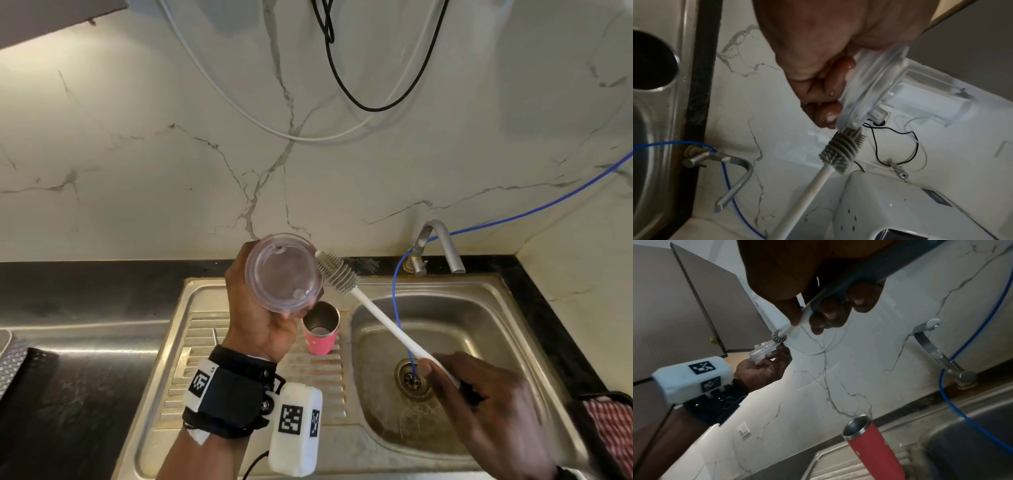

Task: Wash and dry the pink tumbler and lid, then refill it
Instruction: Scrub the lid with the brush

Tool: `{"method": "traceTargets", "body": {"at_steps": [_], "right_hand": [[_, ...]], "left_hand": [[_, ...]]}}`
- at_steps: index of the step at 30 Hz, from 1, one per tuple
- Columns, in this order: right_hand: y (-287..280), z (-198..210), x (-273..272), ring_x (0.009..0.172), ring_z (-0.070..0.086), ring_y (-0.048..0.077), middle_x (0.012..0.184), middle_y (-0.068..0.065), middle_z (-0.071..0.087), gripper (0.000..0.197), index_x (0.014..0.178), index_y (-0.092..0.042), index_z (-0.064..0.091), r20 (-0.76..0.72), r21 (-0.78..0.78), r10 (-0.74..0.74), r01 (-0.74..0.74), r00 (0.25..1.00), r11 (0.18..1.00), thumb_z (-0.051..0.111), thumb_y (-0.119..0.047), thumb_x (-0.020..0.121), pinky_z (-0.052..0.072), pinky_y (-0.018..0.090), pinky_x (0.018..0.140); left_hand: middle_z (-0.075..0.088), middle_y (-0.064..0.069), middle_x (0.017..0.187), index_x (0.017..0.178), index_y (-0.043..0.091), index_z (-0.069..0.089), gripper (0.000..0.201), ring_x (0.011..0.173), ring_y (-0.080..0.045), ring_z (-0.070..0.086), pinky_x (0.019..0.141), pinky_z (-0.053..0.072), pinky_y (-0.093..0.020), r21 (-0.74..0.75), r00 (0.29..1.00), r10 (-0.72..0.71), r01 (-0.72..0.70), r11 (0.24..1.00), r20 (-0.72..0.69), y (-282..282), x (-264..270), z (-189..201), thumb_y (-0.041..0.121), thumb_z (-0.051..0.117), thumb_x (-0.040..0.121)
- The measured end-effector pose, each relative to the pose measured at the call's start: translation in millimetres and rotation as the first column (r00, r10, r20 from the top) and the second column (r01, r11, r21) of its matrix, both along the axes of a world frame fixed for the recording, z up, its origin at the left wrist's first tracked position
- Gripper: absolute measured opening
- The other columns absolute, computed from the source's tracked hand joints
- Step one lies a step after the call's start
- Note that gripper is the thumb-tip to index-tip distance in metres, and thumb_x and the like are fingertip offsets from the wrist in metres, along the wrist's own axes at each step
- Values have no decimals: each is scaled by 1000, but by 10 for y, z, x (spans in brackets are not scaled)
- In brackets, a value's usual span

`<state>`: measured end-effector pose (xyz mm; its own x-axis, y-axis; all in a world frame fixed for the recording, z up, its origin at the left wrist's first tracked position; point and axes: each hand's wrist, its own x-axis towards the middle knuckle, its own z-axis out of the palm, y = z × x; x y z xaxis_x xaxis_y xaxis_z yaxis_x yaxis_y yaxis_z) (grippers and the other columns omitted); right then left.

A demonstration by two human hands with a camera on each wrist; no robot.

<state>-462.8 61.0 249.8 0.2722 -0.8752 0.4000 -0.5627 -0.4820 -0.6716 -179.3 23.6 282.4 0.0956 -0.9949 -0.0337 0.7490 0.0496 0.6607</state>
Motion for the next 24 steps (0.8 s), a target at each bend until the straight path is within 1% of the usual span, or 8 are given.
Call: {"method": "traceTargets", "body": {"at_steps": [2,5,9,13,15,18,21,24], "right_hand": [[22,-10,31,50,50,5,64,-15,57,29,88,-31,78,-1,17,-31,31,1000,999,59,-52,95,34,12,50],[-72,55,151,51,51,9,62,-9,58,32,86,-29,77,17,-6,-80,80,997,997,58,-53,96,37,20,49],[-131,112,296,53,53,15,60,-7,56,29,82,-26,74,38,-36,-56,57,998,998,60,-46,98,39,26,51],[39,-33,164,53,57,12,66,-6,64,32,86,-32,76,47,23,-67,66,997,998,57,-56,95,42,22,52],[143,-74,141,54,58,9,68,-8,65,30,86,-34,77,46,42,-72,70,996,997,58,-56,93,42,16,54],[138,-86,205,53,56,10,67,-7,64,31,87,-31,78,64,40,-103,100,993,994,58,-54,94,41,17,55],[31,-42,293,53,54,15,63,-2,60,39,81,-23,74,60,22,-118,117,991,993,57,-54,96,41,25,53],[75,-57,326,56,58,14,66,-3,62,33,83,-29,75,84,52,-92,88,992,995,58,-55,95,43,23,54]], "left_hand": [[56,-17,93,102,5,66,43,40,-16,48,37,38,-20,-11,999,-24,23,1000,-38,-4,-44,-8,46,57,94],[49,-19,95,106,6,62,44,44,-17,54,37,45,-22,38,997,-41,44,998,-64,2,-250,-22,46,67,89],[57,-16,99,108,8,63,33,53,-16,63,39,51,-24,93,999,-2,6,996,-36,50,-444,-24,36,68,92],[51,-24,101,116,5,61,38,48,-17,58,40,48,-24,44,984,176,-176,983,-8,-4,-278,-5,39,60,98],[58,-19,95,106,8,67,36,51,-18,59,41,48,-23,49,972,235,-234,971,-16,-29,-189,19,42,59,97],[55,-18,91,104,10,67,37,50,-21,57,38,45,-22,56,983,184,-182,982,-22,-39,-265,26,43,52,101],[47,-20,90,118,9,59,39,50,-21,55,38,46,-23,87,988,143,-138,987,-55,3,-406,20,43,53,100],[51,-21,87,123,8,57,41,48,-19,56,37,45,-21,46,973,224,-222,974,-55,-25,-421,21,43,52,102]]}}
